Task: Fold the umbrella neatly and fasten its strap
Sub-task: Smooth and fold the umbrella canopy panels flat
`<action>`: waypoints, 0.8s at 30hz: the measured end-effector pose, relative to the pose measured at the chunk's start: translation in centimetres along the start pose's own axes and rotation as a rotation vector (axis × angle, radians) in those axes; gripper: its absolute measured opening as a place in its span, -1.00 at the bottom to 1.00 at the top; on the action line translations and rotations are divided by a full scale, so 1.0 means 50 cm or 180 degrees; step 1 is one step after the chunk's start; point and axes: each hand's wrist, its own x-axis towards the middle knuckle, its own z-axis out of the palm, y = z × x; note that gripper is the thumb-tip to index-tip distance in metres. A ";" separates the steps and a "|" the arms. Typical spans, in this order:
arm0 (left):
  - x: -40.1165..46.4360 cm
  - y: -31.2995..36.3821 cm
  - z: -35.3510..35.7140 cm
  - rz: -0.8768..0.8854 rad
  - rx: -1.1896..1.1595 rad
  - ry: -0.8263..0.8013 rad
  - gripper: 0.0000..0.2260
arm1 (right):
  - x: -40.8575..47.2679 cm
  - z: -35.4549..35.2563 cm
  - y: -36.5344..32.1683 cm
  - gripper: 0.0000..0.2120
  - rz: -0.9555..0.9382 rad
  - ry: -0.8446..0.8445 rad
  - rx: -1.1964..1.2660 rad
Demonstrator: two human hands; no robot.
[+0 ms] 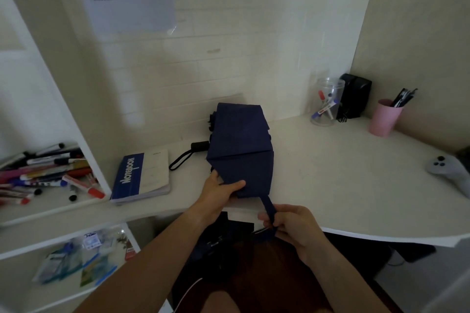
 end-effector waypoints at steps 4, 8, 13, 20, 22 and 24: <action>0.000 -0.001 -0.002 0.0274 0.0730 0.0238 -0.39 | 0.000 -0.006 0.042 -0.61 -0.0036 0.0052 0.0031; 0.007 -0.008 0.005 0.0440 0.1132 0.0580 -0.48 | 0.008 -0.032 0.064 -0.64 -0.0079 -0.0097 0.0057; 0.001 -0.007 0.007 0.0358 0.1720 0.0747 -0.42 | -0.006 -0.058 0.112 -0.79 0.0064 -0.0272 -0.0316; -0.036 -0.006 -0.001 0.2148 0.2840 0.1662 -0.63 | -0.030 -0.056 0.138 -0.88 0.0364 -0.0206 -0.0469; -0.023 -0.008 0.008 0.2477 0.3607 0.0929 -0.73 | -0.033 -0.053 0.144 -0.91 0.0366 -0.0203 -0.0586; 0.000 -0.023 0.008 0.1991 0.4156 0.0256 -0.63 | -0.034 -0.054 0.152 -0.91 0.0400 -0.0252 -0.0567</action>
